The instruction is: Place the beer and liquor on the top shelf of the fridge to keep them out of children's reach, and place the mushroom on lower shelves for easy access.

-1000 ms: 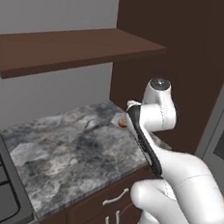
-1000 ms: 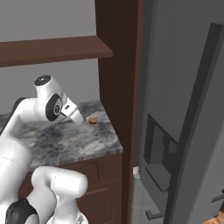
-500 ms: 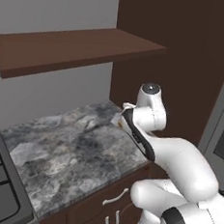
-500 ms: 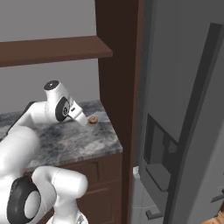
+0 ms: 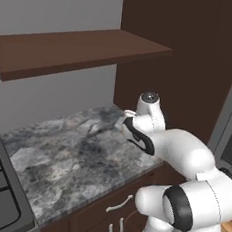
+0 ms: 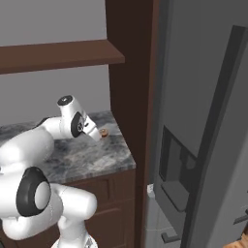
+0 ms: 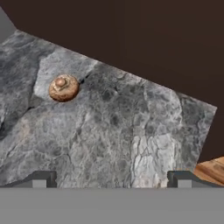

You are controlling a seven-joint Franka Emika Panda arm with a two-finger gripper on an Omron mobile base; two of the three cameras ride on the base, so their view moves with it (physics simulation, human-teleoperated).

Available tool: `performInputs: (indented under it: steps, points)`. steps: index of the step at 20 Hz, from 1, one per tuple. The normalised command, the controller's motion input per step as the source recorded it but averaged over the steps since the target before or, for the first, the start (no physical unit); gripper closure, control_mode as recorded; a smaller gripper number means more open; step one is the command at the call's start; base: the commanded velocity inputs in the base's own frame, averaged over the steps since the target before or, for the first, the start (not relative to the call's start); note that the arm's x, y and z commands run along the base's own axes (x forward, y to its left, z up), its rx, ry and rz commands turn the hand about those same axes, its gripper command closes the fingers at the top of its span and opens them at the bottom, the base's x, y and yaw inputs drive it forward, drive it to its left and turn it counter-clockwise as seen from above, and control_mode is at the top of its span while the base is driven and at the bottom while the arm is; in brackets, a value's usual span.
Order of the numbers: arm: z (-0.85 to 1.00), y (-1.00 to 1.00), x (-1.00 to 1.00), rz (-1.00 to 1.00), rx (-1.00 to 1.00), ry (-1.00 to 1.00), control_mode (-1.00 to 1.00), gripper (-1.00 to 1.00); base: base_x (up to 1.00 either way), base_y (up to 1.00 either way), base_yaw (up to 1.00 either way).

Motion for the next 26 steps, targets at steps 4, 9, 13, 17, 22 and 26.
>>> performInputs:
  steps: [4,9,13,17,22,26]
  points:
    - [-0.22,0.04,0.42,-0.02,0.00,0.00,-1.00,-1.00,0.00,0.00,0.00]
    - [-0.15,0.04,0.39,-0.02,0.00,0.00,-1.00,-1.00,0.00,0.00,0.00]
    - [-0.14,0.04,0.38,-0.02,0.00,0.00,-1.00,-1.00,0.00,0.00,0.00]
    - [-0.15,0.03,0.35,-0.02,0.00,0.00,-1.00,-1.00,0.00,0.00,0.00]
    - [-0.17,0.02,0.35,-0.02,0.00,0.00,-1.00,-1.00,0.00,0.00,0.00]
    - [-0.21,0.01,0.36,-0.01,0.00,0.00,-1.00,-1.00,0.00,0.00,0.00]
